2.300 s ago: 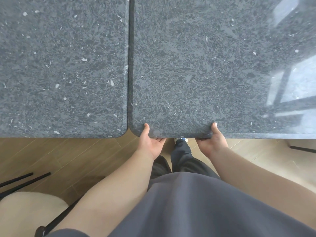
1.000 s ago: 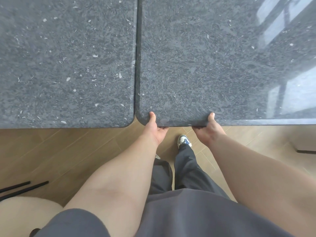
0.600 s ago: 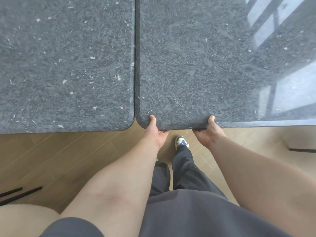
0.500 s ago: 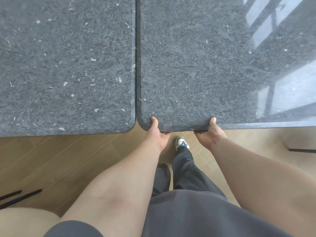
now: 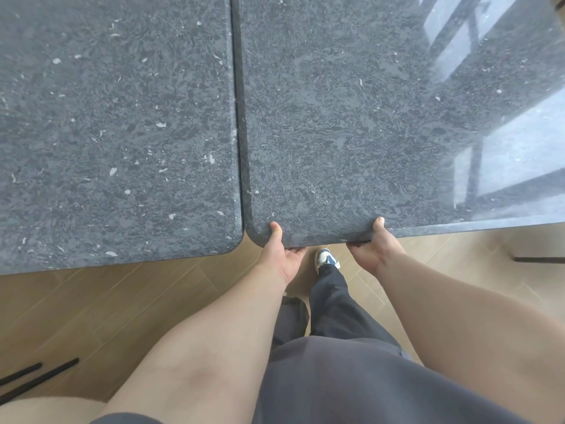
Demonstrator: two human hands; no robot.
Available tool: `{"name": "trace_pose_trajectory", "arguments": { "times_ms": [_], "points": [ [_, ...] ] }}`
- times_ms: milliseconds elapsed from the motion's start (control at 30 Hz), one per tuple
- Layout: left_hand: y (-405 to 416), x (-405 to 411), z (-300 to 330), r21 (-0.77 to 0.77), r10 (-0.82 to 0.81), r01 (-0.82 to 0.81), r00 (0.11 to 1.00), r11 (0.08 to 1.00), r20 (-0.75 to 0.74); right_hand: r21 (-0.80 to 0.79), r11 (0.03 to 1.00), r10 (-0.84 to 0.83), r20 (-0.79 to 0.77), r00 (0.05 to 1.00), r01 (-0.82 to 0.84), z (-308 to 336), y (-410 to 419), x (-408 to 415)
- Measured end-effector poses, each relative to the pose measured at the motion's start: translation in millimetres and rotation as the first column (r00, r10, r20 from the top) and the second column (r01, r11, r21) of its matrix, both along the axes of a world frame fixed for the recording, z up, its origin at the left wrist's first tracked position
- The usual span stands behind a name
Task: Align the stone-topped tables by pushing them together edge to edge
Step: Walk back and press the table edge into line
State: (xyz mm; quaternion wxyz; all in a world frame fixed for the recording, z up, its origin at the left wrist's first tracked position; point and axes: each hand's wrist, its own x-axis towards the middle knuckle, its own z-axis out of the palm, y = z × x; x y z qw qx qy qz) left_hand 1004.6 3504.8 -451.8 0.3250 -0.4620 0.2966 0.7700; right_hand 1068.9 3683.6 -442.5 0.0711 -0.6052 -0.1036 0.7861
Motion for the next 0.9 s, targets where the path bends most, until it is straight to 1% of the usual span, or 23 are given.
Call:
{"name": "trace_pose_trajectory", "arguments": {
  "times_ms": [200, 433, 567, 667, 700, 767, 800, 900],
  "points": [
    [-0.9, -0.4, -0.3, 0.009, 0.0, 0.0, 1.0, 1.0, 0.017, -0.005, 1.0, -0.003, 0.003, 1.0, 0.003, -1.7, 1.0, -2.4],
    [-1.5, 1.1, -0.1, 0.004, 0.025, -0.025, 0.999, 1.0, 0.048, -0.097, 0.995, -0.027, -0.041, 0.999, 0.023, 1.7, 6.9, 2.9],
    [-4.8, 1.8, 2.3, 0.046, 0.058, -0.061, 0.996, 0.997, 0.064, -0.09, 0.996, -0.018, -0.029, 0.999, 0.015, 5.0, 7.2, 2.4],
    [-2.5, 4.1, 6.2, 0.023, 0.067, -0.068, 0.997, 0.997, 0.042, -0.072, 0.997, 0.01, -0.028, 1.0, -0.012, 6.2, 7.8, 3.5],
    [-1.4, 7.6, 6.8, 0.008, 0.059, -0.059, 0.998, 0.998, 0.032, -0.051, 0.997, 0.059, -0.024, 0.998, -0.06, 5.4, 7.3, 5.8],
    [-2.0, 19.3, 8.6, -0.031, -0.017, 0.017, 1.0, 0.999, 0.025, -0.002, 0.985, 0.174, 0.0, 0.985, -0.174, 5.0, 7.4, 13.3],
    [-3.1, 26.5, 9.8, -0.047, -0.064, 0.065, 0.997, 0.997, 0.04, 0.006, 0.981, 0.193, 0.006, 0.981, -0.193, 5.8, 7.9, 17.1],
    [-4.9, 46.8, 18.8, -0.063, -0.148, 0.154, 0.985, 0.986, 0.089, -0.013, 0.985, 0.172, -0.016, 0.985, -0.173, 15.2, 5.6, 29.1]
  ]
}}
